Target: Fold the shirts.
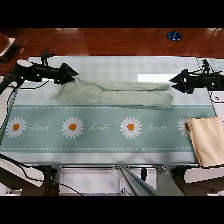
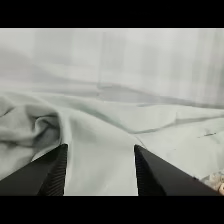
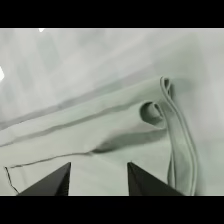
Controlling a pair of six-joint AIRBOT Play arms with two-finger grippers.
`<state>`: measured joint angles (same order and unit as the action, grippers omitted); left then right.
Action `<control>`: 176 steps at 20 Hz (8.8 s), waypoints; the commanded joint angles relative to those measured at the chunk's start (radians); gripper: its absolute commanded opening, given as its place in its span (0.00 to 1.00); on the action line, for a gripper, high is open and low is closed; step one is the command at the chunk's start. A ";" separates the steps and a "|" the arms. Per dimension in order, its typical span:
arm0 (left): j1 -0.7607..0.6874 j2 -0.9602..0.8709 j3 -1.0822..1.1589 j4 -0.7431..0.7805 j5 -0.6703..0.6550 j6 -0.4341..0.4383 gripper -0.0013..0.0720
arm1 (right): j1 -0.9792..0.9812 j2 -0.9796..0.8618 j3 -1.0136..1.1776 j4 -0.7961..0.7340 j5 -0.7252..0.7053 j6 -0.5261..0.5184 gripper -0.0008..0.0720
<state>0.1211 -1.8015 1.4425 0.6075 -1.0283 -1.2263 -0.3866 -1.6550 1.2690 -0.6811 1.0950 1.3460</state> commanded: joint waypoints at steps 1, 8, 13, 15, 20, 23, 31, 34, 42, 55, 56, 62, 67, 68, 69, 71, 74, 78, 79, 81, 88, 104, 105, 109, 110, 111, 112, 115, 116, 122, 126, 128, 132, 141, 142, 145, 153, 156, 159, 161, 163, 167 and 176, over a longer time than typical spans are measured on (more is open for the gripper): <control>0.051 -0.017 0.094 0.177 -0.175 -0.120 0.71 | -0.054 0.000 0.045 -0.052 0.066 0.008 0.58; 0.163 0.245 -0.225 0.400 -0.126 -0.143 0.71 | -0.099 0.032 -0.037 -0.386 0.071 0.135 0.58; 0.076 0.428 -0.473 0.128 0.007 0.045 0.71 | -0.025 0.014 -0.060 -0.231 -0.050 0.084 0.59; 0.016 0.438 -0.476 0.104 0.010 0.064 0.71 | -0.002 -0.014 -0.060 -0.224 -0.060 0.084 0.59; -0.141 0.426 -0.475 0.091 0.098 0.063 0.71 | 0.090 -0.096 -0.060 -0.130 -0.026 0.058 0.59; -0.202 0.419 -0.475 0.090 0.098 0.063 0.71 | 0.135 -0.098 -0.040 -0.048 0.005 0.008 0.12; -0.281 0.418 -0.471 0.002 0.125 0.067 0.05 | 0.090 0.267 -0.043 -0.333 0.194 -0.003 0.03; -0.360 0.413 -0.452 0.002 0.176 0.066 0.05 | 0.046 0.491 -0.146 -0.339 0.201 0.000 0.03; -0.655 0.115 -0.056 0.002 0.179 -0.024 0.05 | 0.040 0.931 -0.278 -0.249 0.261 0.056 0.04; -0.963 -0.251 0.402 -0.005 0.051 -0.227 0.05 | 0.042 0.970 -0.278 -0.188 0.282 0.076 0.04; -0.903 -0.221 0.402 0.005 0.029 -0.227 0.05 | 0.042 0.970 -0.278 -0.188 0.275 0.083 0.04; -0.460 0.120 0.238 0.413 -0.177 -0.316 0.05 | 0.254 0.852 -0.267 -0.161 0.170 0.115 0.04; -0.151 0.652 -0.275 0.437 0.006 -0.275 0.05 | 0.573 0.518 -0.079 -0.161 0.000 0.125 0.04; -0.119 0.752 -0.376 0.436 0.040 -0.275 0.05 | 0.619 0.440 -0.024 -0.161 -0.020 0.126 0.04; -0.098 0.845 -0.468 0.436 0.066 -0.275 0.05 | 0.663 0.356 0.037 -0.161 -0.037 0.129 0.04; -0.084 1.017 -0.633 0.435 0.086 -0.276 0.05 | 0.728 0.203 0.150 -0.161 -0.066 0.136 0.04; -0.084 1.172 -0.793 0.387 0.087 -0.278 0.05 | 0.787 0.014 0.292 -0.161 -0.101 0.144 0.04; -0.084 1.205 -0.886 0.364 0.090 -0.278 0.05 | 0.823 -0.147 0.391 -0.156 -0.093 0.201 0.04; -0.084 1.197 -0.897 0.363 0.101 -0.278 0.05 | 0.828 -0.164 0.391 -0.156 -0.092 0.214 0.08; -0.084 1.184 -0.913 0.359 0.129 -0.278 0.05 | 0.837 -0.179 0.391 -0.138 -0.042 0.189 0.60; -0.084 1.146 -0.917 0.341 0.190 -0.279 0.05 | 0.609 0.106 0.369 -0.472 0.315 0.202 0.58; -0.084 1.145 -0.917 0.341 0.191 -0.278 0.05 | 0.328 0.476 -0.724 0.053 -0.314 0.137 0.58; -0.084 1.145 -0.917 0.341 0.191 -0.278 0.05 | 0.328 0.420 -0.692 0.071 -0.279 0.111 0.58; -0.084 1.145 -0.917 0.341 0.191 -0.278 0.05 | 0.340 0.249 -0.584 0.103 -0.176 0.061 0.58; -0.084 1.145 -0.917 0.341 0.191 -0.278 0.05 | 0.362 0.220 -0.560 0.102 -0.169 0.062 0.58; -0.084 1.145 -0.917 0.341 0.191 -0.278 0.05 | 0.394 0.193 -0.532 0.103 -0.163 0.062 0.57; -0.084 1.145 -0.917 0.341 0.191 -0.278 0.05 | 0.426 0.171 -0.502 0.101 -0.160 0.062 0.56; -0.084 1.145 -0.917 0.341 0.190 -0.278 0.05 | 0.502 0.143 -0.380 0.100 -0.121 -0.011 0.04; -0.084 1.145 -0.917 0.341 0.190 -0.278 0.05 | 0.512 0.143 -0.325 0.098 -0.075 -0.031 0.04; -0.084 1.145 -0.917 0.341 0.190 -0.278 0.05 | 0.494 0.260 0.035 -0.004 0.103 -0.009 0.04; -0.084 1.145 -0.917 0.333 0.190 -0.279 0.05 | 0.358 0.371 0.190 -0.113 0.173 0.097 0.04; -0.084 1.145 -0.917 0.330 0.190 -0.278 0.05 | 0.262 0.408 0.257 -0.147 0.249 0.145 0.04; -0.084 1.145 -0.917 0.326 0.191 -0.278 0.05 | 0.036 0.482 0.323 -0.195 0.409 0.237 0.04; -0.086 1.145 -0.917 0.308 0.226 -0.278 0.05 | -0.393 0.674 0.301 -0.635 0.761 0.332 0.03; -0.086 1.145 -0.917 0.308 0.234 -0.278 0.05 | -0.432 0.711 0.271 -0.663 0.762 0.332 0.03; -0.086 1.144 -0.917 0.308 0.255 -0.278 0.05 | -0.539 0.827 0.126 -0.813 0.763 0.309 0.04; -0.086 1.135 -0.917 0.308 0.262 -0.278 0.05 | -0.675 0.993 -0.273 -1.073 0.760 0.352 0.58; -0.083 1.123 -0.911 0.308 0.323 -0.277 0.06 | -0.675 0.921 -0.208 -1.040 0.702 0.351 0.53; -0.074 1.077 -0.776 0.308 0.344 -0.247 0.05 | -0.675 0.785 -0.005 -0.632 0.587 0.338 0.04; -0.089 1.002 -0.605 0.307 0.326 -0.224 0.05 | -0.614 0.701 0.110 -0.269 0.430 0.321 0.04; -0.141 0.892 -0.391 0.308 0.272 -0.224 0.05 | -0.421 0.656 0.173 -0.171 0.256 0.261 0.04; -0.355 0.707 -0.137 0.387 0.158 -0.197 0.05 | 0.166 0.571 0.178 -0.486 0.055 0.198 0.04; -0.457 0.496 -0.212 0.859 0.126 -0.410 0.05 | 0.587 0.164 0.133 -1.020 0.087 0.418 0.04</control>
<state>-0.3511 -1.2499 1.2297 1.3735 -0.8848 -1.5940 0.1406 -1.3876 1.4059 -1.6028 1.1664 1.7016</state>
